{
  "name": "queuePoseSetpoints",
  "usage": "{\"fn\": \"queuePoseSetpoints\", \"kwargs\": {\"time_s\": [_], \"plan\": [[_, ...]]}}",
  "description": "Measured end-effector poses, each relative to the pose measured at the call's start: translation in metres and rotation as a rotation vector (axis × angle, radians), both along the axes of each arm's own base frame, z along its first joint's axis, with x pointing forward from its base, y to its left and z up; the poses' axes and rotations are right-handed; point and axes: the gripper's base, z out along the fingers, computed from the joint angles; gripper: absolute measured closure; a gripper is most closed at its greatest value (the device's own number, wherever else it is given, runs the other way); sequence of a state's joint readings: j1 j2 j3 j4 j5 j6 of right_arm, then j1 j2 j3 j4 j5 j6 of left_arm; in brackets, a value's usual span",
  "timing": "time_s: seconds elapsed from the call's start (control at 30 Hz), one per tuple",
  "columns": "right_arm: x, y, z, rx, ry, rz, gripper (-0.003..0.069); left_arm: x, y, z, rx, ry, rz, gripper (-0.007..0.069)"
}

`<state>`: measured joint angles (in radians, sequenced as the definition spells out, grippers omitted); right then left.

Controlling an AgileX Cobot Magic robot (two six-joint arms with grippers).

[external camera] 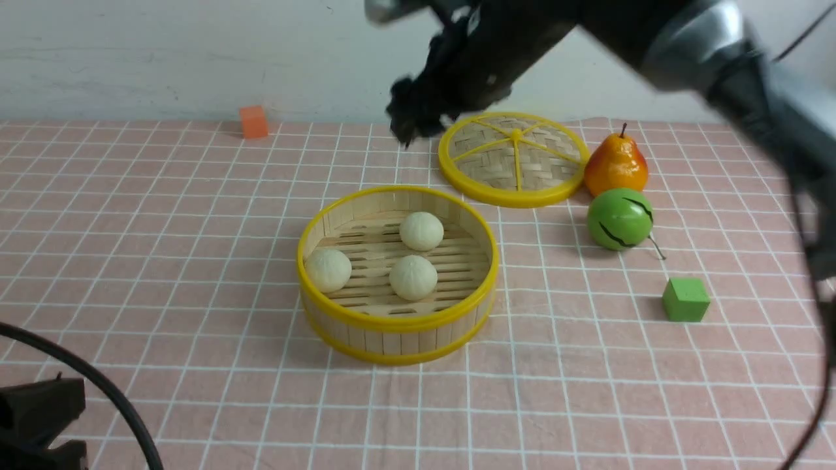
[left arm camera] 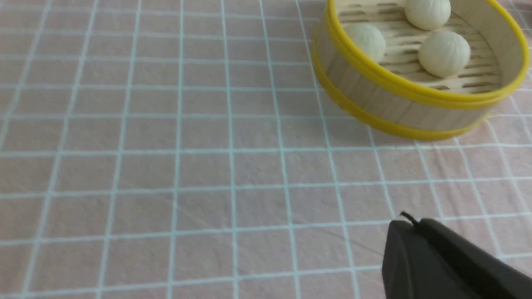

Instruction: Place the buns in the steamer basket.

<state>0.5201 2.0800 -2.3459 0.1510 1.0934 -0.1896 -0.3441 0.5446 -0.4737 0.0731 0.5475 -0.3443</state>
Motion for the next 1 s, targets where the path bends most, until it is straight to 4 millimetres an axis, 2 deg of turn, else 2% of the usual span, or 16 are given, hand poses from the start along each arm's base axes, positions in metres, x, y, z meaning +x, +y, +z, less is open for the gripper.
{"fn": "queuePoseSetpoints", "kwargs": {"time_s": [0.03,0.07,0.13,0.23,0.27,0.3,0.33,0.4,0.5,0.57,0.6,0.7,0.73,0.77,0.87,1.0], "plan": [[-0.006,-0.004,0.008,0.005,-0.012,-0.001,0.0163,0.000,0.000,0.001,-0.006,0.000,-0.001,0.0622],[-0.027,-0.016,0.032,0.015,-0.039,-0.002,0.0214,-0.007,0.000,0.005,-0.022,-0.005,-0.022,0.0622],[-0.055,-0.033,0.051,-0.001,-0.045,-0.005,0.0293,-0.017,0.002,0.011,-0.015,-0.054,-0.055,0.0622],[-0.099,-0.064,0.059,-0.067,-0.002,-0.040,0.0507,-0.036,0.006,0.016,-0.015,-0.162,-0.104,0.0622],[-0.101,-0.066,0.059,-0.071,0.001,-0.044,0.0521,-0.037,0.006,0.016,-0.016,-0.171,-0.109,0.0621],[-0.119,-0.081,0.049,-0.114,0.045,-0.103,0.0620,-0.048,0.008,0.013,-0.034,-0.236,-0.124,0.0621],[-0.124,-0.085,0.051,-0.106,0.043,-0.118,0.0636,-0.050,0.009,0.013,-0.039,-0.246,-0.126,0.0621],[-0.149,-0.109,0.033,-0.144,0.079,-0.232,0.0675,-0.061,0.011,0.003,-0.068,-0.327,-0.137,0.0621],[-0.190,-0.142,0.005,-0.113,0.047,-0.376,0.0676,-0.067,0.015,-0.006,-0.105,-0.458,-0.122,0.0620],[-0.216,-0.160,-0.013,-0.071,-0.024,-0.406,0.0676,-0.068,0.016,-0.007,-0.124,-0.537,-0.108,0.0620],[-0.217,-0.161,-0.021,-0.070,-0.031,-0.408,0.0676,-0.068,0.016,-0.008,-0.124,-0.540,-0.107,0.0620],[-0.255,-0.184,-0.069,0.000,-0.254,-0.353,0.0676,-0.066,0.016,-0.013,-0.134,-0.571,-0.097,0.0620],[-0.255,-0.183,-0.067,0.015,-0.267,-0.347,0.0676,-0.066,0.016,-0.013,-0.134,-0.571,-0.097,0.0620],[-0.268,-0.188,-0.089,0.042,-0.351,-0.299,0.0676,-0.065,0.016,-0.013,-0.134,-0.573,-0.097,0.0620],[-0.284,-0.189,-0.114,0.134,-0.434,-0.234,0.0674,-0.065,0.016,-0.013,-0.134,-0.573,-0.097,0.0620],[-0.315,-0.196,-0.147,0.416,-0.445,-0.227,0.0669,-0.065,0.016,-0.013,-0.134,-0.573,-0.097,0.0620]]}}
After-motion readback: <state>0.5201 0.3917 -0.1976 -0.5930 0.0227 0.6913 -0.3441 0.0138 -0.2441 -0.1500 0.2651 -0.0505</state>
